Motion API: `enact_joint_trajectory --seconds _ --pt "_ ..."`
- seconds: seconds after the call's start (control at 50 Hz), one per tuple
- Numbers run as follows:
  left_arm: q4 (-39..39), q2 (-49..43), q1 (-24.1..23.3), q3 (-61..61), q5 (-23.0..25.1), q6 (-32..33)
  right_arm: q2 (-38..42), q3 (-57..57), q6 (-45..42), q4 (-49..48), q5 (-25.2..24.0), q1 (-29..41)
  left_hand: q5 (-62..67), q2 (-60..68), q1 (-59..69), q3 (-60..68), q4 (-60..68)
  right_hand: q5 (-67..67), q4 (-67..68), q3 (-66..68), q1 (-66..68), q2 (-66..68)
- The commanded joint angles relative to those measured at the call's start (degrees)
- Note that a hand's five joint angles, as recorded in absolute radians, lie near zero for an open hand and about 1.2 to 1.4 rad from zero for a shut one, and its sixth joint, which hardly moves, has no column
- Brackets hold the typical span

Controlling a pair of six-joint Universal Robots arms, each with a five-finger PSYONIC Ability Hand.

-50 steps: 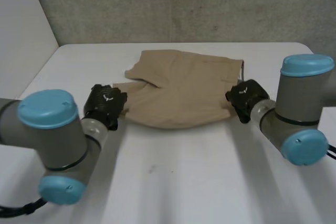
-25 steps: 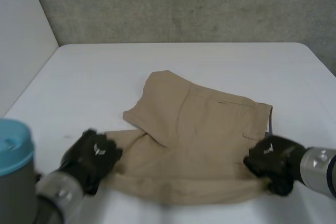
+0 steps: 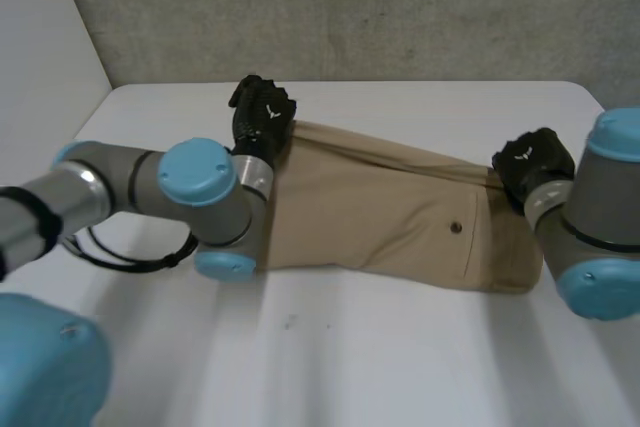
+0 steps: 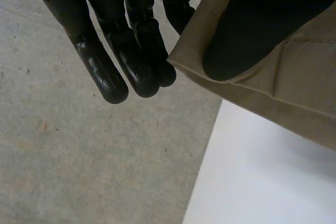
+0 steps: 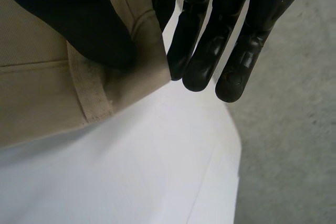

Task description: Fold the shorts.

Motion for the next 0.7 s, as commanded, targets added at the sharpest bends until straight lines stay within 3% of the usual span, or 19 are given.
enact_joint_trajectory --seconds 0.02,0.06,0.08,0.1,0.12,0.22,0.34,0.44,0.52,0.58,0.7 --pt "0.58 -9.88 0.59 11.10 5.00 -0.49 10.55 -8.85 -0.77 -7.10 0.30 0.79 -3.87 -5.00 -0.41 -4.70 -5.13 -1.59 -3.17 -2.83 9.26 -2.50" --pt "1.55 -10.67 0.59 11.28 6.59 -0.40 12.05 -10.78 -0.16 -7.19 0.56 0.79 -22.85 -23.98 -19.39 -23.68 -24.11 -24.91 -26.49 -26.15 -14.06 -25.82" --pt "2.77 -11.37 0.59 11.63 7.12 -0.22 12.92 -12.45 0.28 -7.19 0.91 0.79 -41.60 -42.73 -38.14 -42.43 -42.87 -51.86 -53.43 -53.09 -41.01 -52.76" --pt "3.48 -11.64 0.59 11.63 6.95 -0.22 13.02 -13.16 0.55 -7.19 1.09 0.79 -51.28 -52.41 -47.82 -52.11 -52.55 -56.76 -58.33 -57.99 -45.90 -57.66" --pt "4.09 -11.73 0.59 11.54 6.77 -0.22 13.02 -13.78 0.81 -7.10 1.35 0.79 -57.65 -58.78 -54.19 -58.48 -58.91 -56.76 -58.33 -57.99 -45.90 -57.66" --pt "5.07 -10.77 -0.03 9.53 3.88 -0.49 8.47 -13.35 6.77 -6.58 1.09 0.27 -57.65 -58.78 -54.19 -58.48 -58.91 -56.76 -58.33 -57.99 -45.90 -57.66" --pt "4.80 1.87 0.15 -2.41 -0.35 -3.29 -2.08 -8.52 12.23 -5.52 -0.23 0.09 -57.65 -58.78 -54.19 -58.48 -58.91 -56.76 -58.33 -57.99 -45.90 -57.66" --pt "4.02 17.49 0.32 -18.30 -0.17 -17.40 -9.20 -3.16 13.47 4.99 -6.02 -0.52 -57.61 -58.73 -54.14 -58.43 -58.87 -56.76 -58.33 -57.99 -45.90 -57.66" --pt "1.13 26.12 0.32 -28.50 -0.08 -28.66 -10.88 0.44 16.61 15.10 -8.04 -2.63 -56.60 -57.73 -53.14 -57.43 -57.86 -56.76 -58.33 -57.99 -45.90 -57.66" --pt "-2.30 30.09 0.32 -33.53 0.00 -33.52 -11.24 3.96 20.22 19.43 -9.45 -3.78 -56.43 -57.56 -52.97 -57.26 -57.69 -56.76 -58.33 -57.99 -45.90 -57.66" --pt "-10.04 34.14 0.32 -42.40 0.27 -37.40 -11.24 14.95 22.43 13.57 -17.01 -7.11 -56.26 -57.39 -52.80 -57.09 -57.52 -54.67 -56.24 -55.90 -43.81 -55.57"
